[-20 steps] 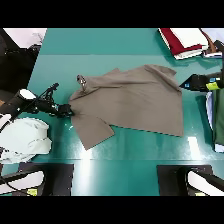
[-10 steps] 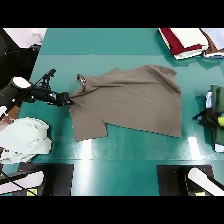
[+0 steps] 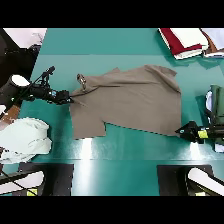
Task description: Fold the shirts.
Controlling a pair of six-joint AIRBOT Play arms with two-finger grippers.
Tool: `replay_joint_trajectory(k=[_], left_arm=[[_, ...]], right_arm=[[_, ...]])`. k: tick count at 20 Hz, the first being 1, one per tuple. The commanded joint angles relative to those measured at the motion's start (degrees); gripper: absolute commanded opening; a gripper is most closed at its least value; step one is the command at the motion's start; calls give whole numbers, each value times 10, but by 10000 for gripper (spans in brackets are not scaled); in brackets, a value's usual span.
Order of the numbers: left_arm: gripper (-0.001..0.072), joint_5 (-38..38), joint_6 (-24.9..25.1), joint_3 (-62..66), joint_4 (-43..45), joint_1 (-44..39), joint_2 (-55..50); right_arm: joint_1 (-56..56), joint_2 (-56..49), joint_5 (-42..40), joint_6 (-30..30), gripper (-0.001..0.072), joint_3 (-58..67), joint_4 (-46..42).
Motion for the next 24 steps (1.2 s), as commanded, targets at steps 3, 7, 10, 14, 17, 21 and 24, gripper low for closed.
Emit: replay_joint_trajectory(k=[3, 7, 10, 14, 17, 21, 24], left_arm=[[27, -9, 1, 3, 5, 0, 0], [27, 21, -4, 21, 23, 0, 74], [27, 12, -4, 104, 27, 0, 161], [27, 14, -5, 287, 26, 0, 247], [27, 9, -14, 442, 24, 0, 271], [27, 10, -47, 642, 12, 0, 272], [27, 17, -51, 719, -39, 0, 272]], right_arm=[[73, 1, -50, -8, 51, -9, -5], [75, 92, -43, 13, 19, 58, 0], [75, 163, -41, 40, 19, 197, 40], [74, 215, -61, 47, 19, 438, 70], [73, 220, -58, 50, 19, 611, 70], [73, 220, -54, 51, 19, 784, 65], [73, 219, -33, 88, 19, 864, 1]])
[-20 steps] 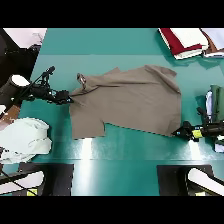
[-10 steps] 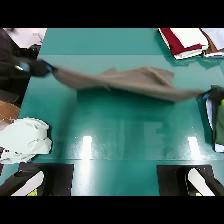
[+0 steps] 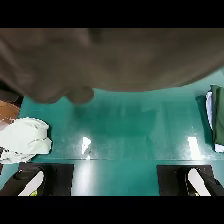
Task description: Fold the shirts.
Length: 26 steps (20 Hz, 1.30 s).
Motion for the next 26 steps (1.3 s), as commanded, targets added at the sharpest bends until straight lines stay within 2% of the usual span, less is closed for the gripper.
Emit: replay_joint_trajectory(k=[1, 3, 5, 9, 13, 16, 19, 20, 24, 26], left_arm=[[27, 2, -12, 98, -58, 0, 3], [27, -12, -13, 71, -65, 0, 2], [27, -19, -14, -7, -65, 0, 1], [27, -50, -23, -223, -65, 0, -40], [27, -64, 1, -344, -63, -6, -153], [28, -49, 29, -360, -56, -25, -273], [28, 33, 91, -360, -56, -40, -382], [28, 66, 95, -359, -56, -40, -406], [28, 150, 105, -320, -45, -40, -451], [28, 143, 120, -282, -22, -35, -450]], right_arm=[[0, -3, 29, 34, 19, 108, -69], [0, -22, 69, 41, 19, 141, -80], [0, -56, 112, 47, 19, 146, -76], [3, -133, 169, 57, 18, 34, -77], [50, -242, 193, 57, 19, -81, -82], [96, -332, 152, 57, 19, -136, -83], [127, -433, 74, 57, 19, -134, -82], [135, -463, 52, 57, 19, -118, -82], [160, -541, -9, 57, 19, -28, -83], [164, -547, -24, 57, 18, 2, -97]])
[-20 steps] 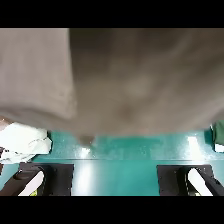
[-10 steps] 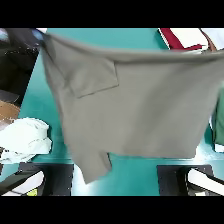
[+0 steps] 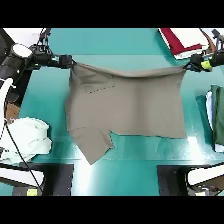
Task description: Fold the shirts.
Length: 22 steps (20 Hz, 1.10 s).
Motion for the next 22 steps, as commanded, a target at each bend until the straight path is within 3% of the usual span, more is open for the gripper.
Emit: replay_joint_trajectory(k=[1, 4, 7, 15, 17, 18, 19, 20, 22], left_arm=[[28, 7, 23, 60, 42, 8, -20], [27, -104, 21, 108, 87, 24, -18], [27, -167, 17, 87, 102, 30, -18], [28, -198, 14, -58, 129, 30, -19], [30, -199, -12, -74, 133, 30, -19], [118, -199, -35, -75, 144, 30, -19], [459, -202, -53, -74, 151, 30, -19], [674, -203, -70, -74, 160, 30, -19], [637, -232, -92, -68, 188, 35, -18]], right_arm=[[13, -31, -42, 0, 18, 53, -34], [13, 0, -14, -9, 18, 24, -84], [13, 46, -16, -20, 18, -78, -104], [14, 87, -61, -20, 20, -271, -72], [14, 87, -61, -20, 22, -287, -67], [14, 87, -56, -20, 51, -287, -67], [14, 90, -55, -20, 300, -285, -67], [13, 92, -50, -19, 491, -280, -67], [9, 100, -9, -20, 495, -257, -71]])
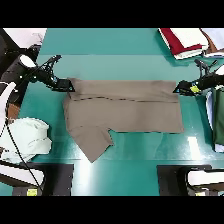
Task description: Fold the shirts.
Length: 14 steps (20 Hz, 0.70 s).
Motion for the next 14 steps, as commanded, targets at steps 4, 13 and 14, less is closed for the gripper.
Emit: replay_joint_trajectory(k=[4, 13, 14], left_arm=[[638, -89, -74, -36, 77, 31, 66], [637, -70, -107, -460, -22, 33, 365], [637, -59, -107, -488, -35, 33, 377]], right_arm=[[-33, 80, 76, -10, 429, -3, 1], [-71, 216, 26, -25, 429, -132, 6], [-70, 216, 30, -25, 429, -132, 5]])
